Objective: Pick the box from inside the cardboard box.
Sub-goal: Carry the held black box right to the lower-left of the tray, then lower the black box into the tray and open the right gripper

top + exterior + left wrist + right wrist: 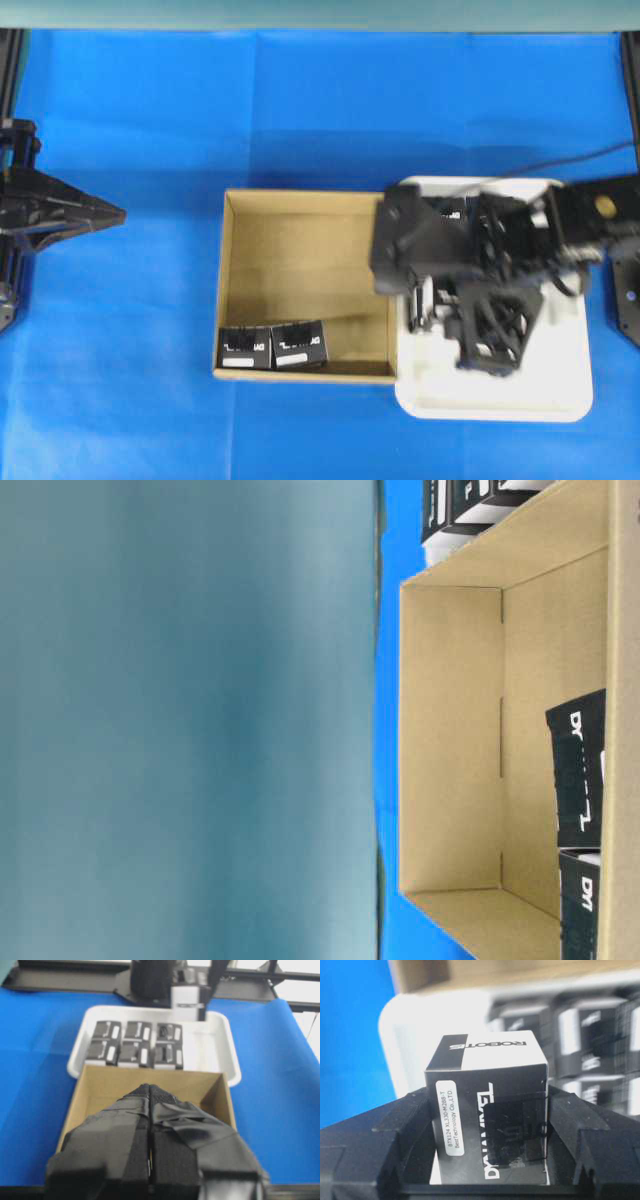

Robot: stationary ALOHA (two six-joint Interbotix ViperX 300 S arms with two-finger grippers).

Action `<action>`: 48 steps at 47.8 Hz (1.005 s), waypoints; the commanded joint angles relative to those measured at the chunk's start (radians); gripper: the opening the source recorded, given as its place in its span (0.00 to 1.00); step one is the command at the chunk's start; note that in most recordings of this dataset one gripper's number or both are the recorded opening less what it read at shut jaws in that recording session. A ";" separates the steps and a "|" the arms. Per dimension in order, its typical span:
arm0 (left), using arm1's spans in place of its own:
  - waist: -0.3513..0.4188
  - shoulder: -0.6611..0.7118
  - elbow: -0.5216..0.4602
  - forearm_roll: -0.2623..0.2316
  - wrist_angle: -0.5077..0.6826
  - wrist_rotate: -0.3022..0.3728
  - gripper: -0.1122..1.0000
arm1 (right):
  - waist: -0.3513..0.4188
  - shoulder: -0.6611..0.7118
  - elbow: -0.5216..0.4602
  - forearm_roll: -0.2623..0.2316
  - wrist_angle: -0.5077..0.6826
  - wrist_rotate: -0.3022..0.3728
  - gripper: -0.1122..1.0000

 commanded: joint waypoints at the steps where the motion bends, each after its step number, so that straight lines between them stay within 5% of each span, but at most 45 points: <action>1: 0.002 0.003 -0.014 0.002 -0.003 0.000 0.04 | 0.035 -0.005 0.029 0.005 -0.052 0.028 0.66; 15: 0.002 0.005 -0.014 0.002 -0.003 -0.002 0.04 | 0.106 0.055 0.164 0.005 -0.239 0.058 0.66; 48: 0.003 0.006 -0.012 0.003 -0.003 -0.018 0.04 | 0.114 0.196 0.236 -0.003 -0.433 0.052 0.65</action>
